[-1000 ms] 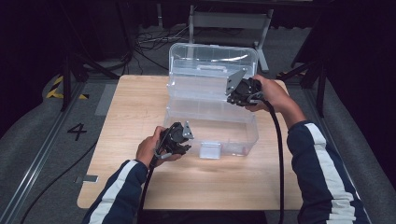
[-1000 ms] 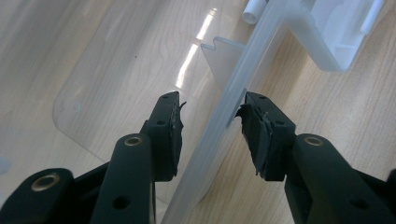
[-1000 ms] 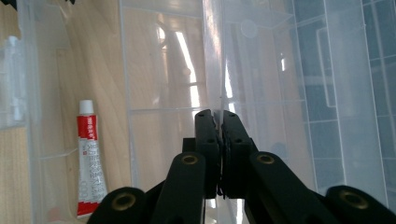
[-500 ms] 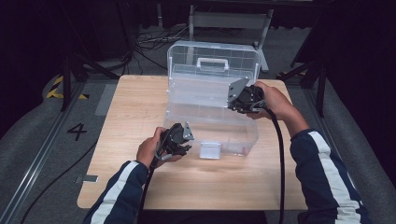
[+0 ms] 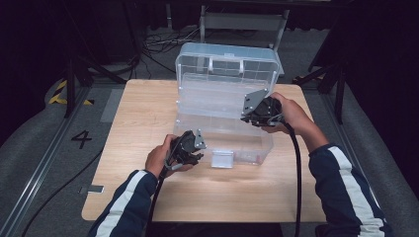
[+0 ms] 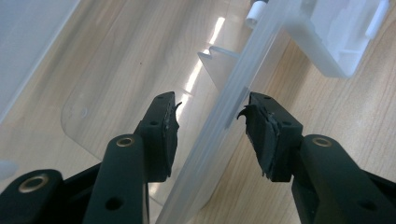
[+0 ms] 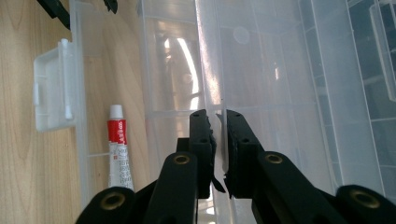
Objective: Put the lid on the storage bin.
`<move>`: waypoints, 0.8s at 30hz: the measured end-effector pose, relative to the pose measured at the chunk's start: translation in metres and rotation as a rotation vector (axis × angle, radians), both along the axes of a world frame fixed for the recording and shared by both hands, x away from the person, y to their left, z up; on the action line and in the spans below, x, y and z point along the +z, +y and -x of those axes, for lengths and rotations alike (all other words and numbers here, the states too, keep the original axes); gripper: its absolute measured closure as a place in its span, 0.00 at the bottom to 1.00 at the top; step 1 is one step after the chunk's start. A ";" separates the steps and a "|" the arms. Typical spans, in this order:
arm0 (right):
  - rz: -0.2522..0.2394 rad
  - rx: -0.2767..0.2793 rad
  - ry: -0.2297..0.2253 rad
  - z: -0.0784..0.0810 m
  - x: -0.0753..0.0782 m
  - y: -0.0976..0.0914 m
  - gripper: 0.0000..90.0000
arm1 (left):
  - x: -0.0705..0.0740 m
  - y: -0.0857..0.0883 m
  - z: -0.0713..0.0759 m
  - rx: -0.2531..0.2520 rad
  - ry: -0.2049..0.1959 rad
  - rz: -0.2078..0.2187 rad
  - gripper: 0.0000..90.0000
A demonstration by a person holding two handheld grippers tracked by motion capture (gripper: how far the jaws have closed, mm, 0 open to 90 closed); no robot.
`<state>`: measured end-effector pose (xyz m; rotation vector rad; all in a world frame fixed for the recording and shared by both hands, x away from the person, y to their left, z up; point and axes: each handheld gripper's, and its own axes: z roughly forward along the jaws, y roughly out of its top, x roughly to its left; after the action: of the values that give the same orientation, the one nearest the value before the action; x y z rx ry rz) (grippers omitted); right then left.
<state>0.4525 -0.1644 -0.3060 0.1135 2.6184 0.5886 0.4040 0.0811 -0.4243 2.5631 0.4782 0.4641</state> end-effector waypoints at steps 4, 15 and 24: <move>-0.011 -0.007 -0.008 0.001 -0.001 0.000 0.91 | 0.003 0.003 0.000 -0.012 0.011 0.043 0.64; -0.048 -0.019 -0.010 0.002 -0.003 -0.004 0.90 | 0.010 0.007 0.004 -0.027 -0.006 0.073 0.73; -0.155 -0.038 0.008 0.003 -0.009 -0.014 0.89 | 0.024 0.026 0.013 -0.026 -0.036 0.136 0.72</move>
<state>0.4498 -0.1784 -0.3151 0.2131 2.5694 0.7788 0.3907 0.1070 -0.4002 2.4234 0.4474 0.4512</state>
